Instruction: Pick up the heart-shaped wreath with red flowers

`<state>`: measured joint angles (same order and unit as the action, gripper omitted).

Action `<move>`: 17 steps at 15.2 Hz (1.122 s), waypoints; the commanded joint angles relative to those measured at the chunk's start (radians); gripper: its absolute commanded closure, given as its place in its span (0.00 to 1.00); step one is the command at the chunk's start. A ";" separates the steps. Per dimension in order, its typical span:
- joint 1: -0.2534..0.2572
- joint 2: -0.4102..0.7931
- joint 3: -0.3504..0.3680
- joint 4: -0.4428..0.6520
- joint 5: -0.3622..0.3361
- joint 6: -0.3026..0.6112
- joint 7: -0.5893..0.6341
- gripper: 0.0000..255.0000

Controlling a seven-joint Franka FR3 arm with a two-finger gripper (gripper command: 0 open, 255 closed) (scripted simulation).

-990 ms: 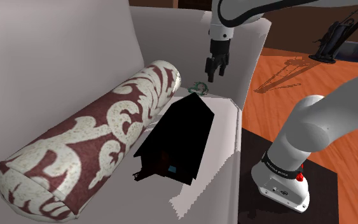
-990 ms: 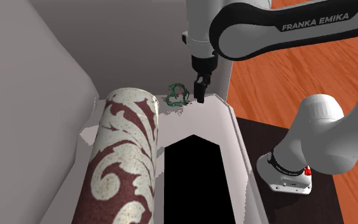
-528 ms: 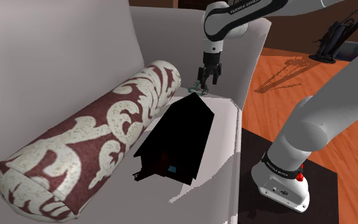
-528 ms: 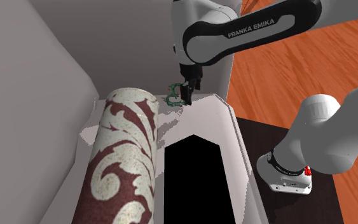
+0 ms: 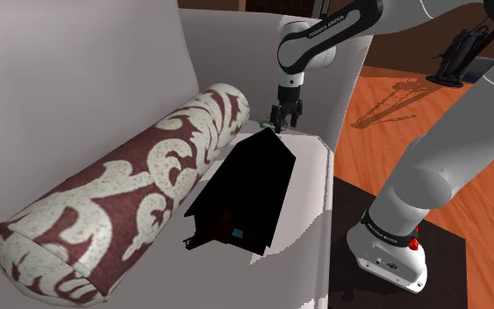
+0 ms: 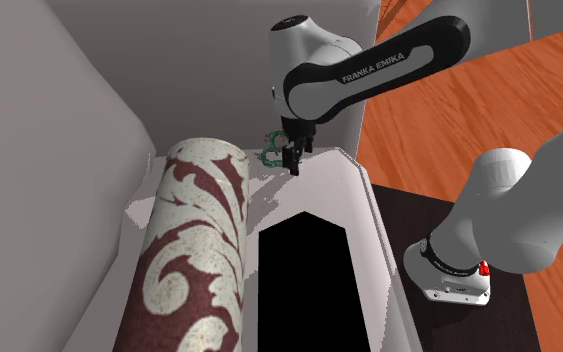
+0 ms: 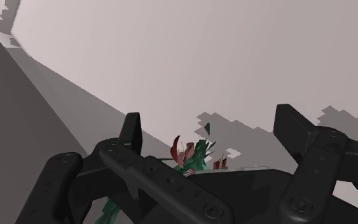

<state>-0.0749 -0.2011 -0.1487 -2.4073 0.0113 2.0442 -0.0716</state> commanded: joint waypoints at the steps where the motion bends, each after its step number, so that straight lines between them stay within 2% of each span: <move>1: 0.000 0.006 0.000 -0.005 0.001 0.011 0.000 0.00; 2: 0.001 0.008 0.000 -0.004 0.002 0.012 0.000 1.00; 11: 0.000 0.006 0.000 -0.005 0.001 0.011 0.000 1.00; 17: 0.000 -0.034 0.003 0.041 -0.004 -0.074 0.007 1.00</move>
<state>-0.0753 -0.2319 -0.1461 -2.3744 0.0075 1.9818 -0.0658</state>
